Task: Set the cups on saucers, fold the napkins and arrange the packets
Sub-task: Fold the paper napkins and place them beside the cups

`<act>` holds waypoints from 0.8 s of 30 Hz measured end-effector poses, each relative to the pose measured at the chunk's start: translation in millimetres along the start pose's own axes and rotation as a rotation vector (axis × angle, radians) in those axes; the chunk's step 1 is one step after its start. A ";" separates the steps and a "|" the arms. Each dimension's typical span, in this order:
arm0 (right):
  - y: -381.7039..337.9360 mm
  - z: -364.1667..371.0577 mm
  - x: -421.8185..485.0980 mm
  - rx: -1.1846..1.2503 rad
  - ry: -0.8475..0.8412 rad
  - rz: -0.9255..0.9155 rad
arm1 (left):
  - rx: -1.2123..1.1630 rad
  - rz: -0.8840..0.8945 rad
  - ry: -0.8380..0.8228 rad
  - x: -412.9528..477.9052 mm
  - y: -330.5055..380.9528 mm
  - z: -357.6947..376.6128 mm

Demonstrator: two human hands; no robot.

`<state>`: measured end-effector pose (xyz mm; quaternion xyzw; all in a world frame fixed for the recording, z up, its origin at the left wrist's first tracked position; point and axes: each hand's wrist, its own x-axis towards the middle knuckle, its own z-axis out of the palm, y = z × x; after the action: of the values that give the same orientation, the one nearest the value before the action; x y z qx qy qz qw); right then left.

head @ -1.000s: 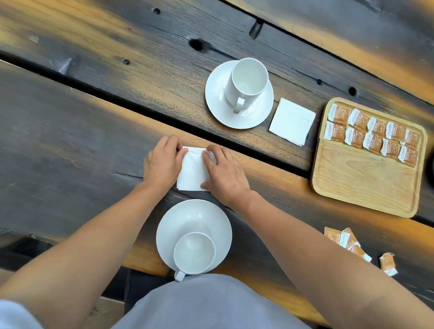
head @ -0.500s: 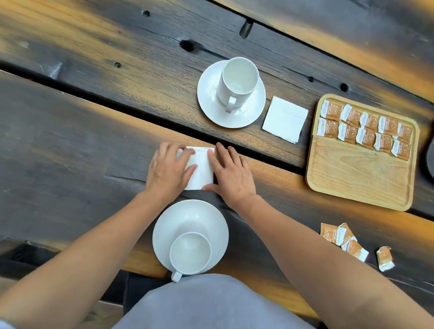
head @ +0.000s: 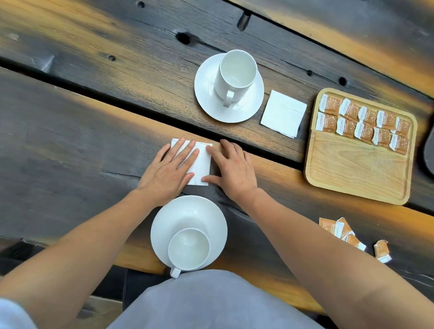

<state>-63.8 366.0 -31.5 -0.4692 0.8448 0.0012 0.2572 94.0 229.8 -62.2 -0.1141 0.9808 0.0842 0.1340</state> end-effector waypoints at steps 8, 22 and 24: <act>3.0 -3.0 9.0 0.094 0.049 0.077 | 0.003 0.015 0.023 0.1 -2.0 2.6; 9.7 32.4 -24.9 -0.299 -0.141 -0.333 | 0.059 -0.022 0.028 2.2 -1.3 5.6; 18.5 32.3 -25.8 -0.344 -0.128 -0.365 | 0.061 -0.022 0.013 2.5 -2.1 6.4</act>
<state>-53.4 404.7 -52.7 -0.6496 0.7157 0.1279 0.2224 93.8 228.5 -69.3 -0.1212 0.9824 0.0522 0.1319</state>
